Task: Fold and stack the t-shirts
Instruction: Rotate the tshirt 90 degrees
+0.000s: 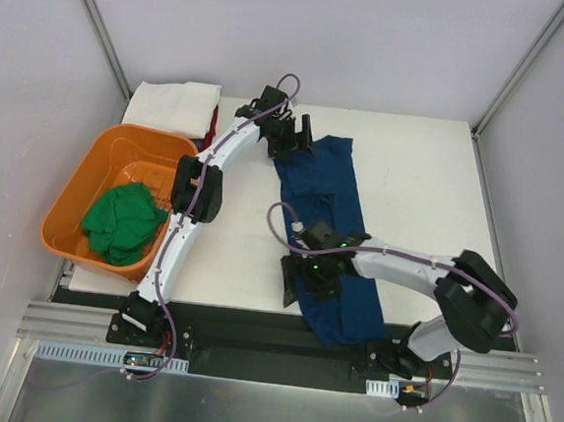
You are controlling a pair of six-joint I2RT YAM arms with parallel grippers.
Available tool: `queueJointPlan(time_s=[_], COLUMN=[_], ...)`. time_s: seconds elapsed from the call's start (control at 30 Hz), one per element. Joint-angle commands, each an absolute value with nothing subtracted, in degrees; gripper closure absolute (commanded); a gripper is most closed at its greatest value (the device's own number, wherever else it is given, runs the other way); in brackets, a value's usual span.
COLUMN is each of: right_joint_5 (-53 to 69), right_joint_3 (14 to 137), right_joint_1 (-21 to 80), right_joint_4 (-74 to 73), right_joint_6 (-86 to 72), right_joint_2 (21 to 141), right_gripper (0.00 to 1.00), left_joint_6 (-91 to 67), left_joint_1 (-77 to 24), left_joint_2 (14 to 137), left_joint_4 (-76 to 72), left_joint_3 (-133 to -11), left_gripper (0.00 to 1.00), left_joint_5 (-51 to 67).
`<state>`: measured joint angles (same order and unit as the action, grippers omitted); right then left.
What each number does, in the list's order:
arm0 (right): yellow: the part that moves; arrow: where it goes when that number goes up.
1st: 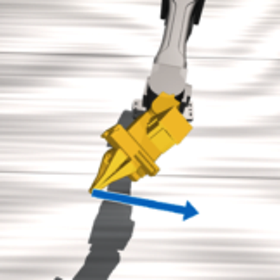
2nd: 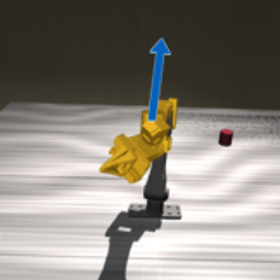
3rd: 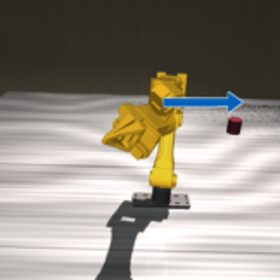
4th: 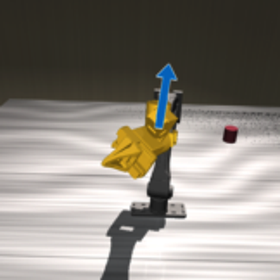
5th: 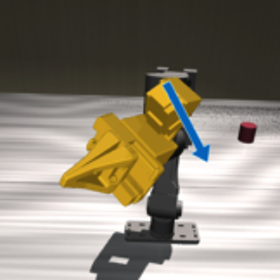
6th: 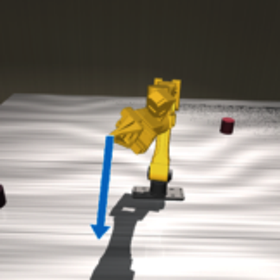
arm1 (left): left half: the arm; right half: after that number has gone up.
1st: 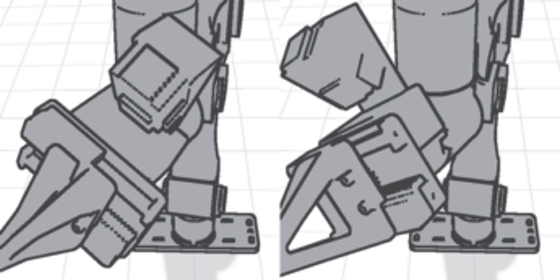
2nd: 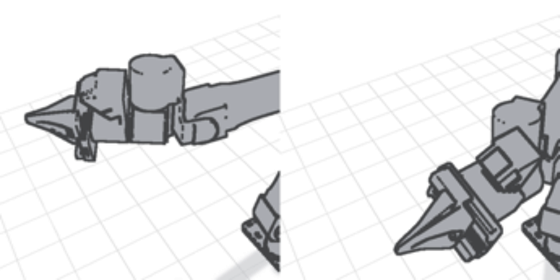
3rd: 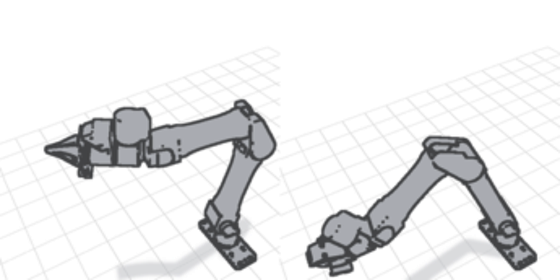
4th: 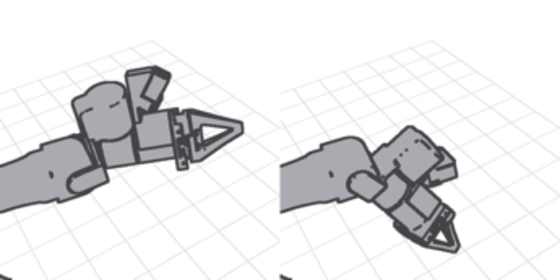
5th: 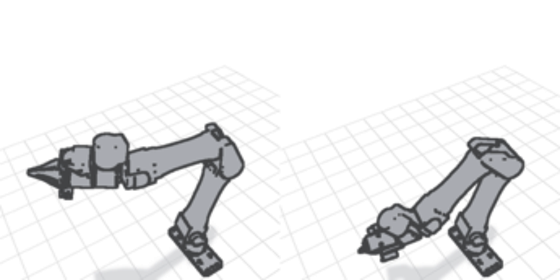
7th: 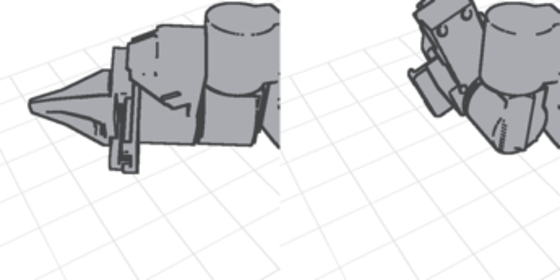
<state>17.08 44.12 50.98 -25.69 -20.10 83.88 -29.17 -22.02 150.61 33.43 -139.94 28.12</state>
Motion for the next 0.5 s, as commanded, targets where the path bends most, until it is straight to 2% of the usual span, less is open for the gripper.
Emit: queueJointPlan(time_s=[0.0, 0.17, 0.33, 0.47], right_joint_5=[18.8, 12.6, 2.8, -3.7], right_joint_3=[58.8, 64.3, 63.2, 62.8], right_joint_1=[59.6, 61.4, 56.8, 51.6], right_joint_4=[-21.4, -25.9, -32.6, -37.0], right_joint_6=[-17.2, -15.9, -15.6, -13.7], right_joint_2=[93.1, 92.6, 84.3, 78.2], right_gripper=[0.03, 0.03, 0.03, 0.03], left_joint_6=[-31.0, -35.8, -37.4, -33.2], left_joint_1=[-21.4, -20.3, -19.8, -19.9], left_joint_2=[152.8, 150.2, 148.5, 138.5], left_joint_4=[29.6, 17.1, 15.8, 15.9], left_joint_3=[-147.8, -143.2, -143.1, -136.3], left_gripper=[0.0, 0.01, 0.01, 0.01], left_joint_5=[27.0, 29.0, 32.3, 30.0])
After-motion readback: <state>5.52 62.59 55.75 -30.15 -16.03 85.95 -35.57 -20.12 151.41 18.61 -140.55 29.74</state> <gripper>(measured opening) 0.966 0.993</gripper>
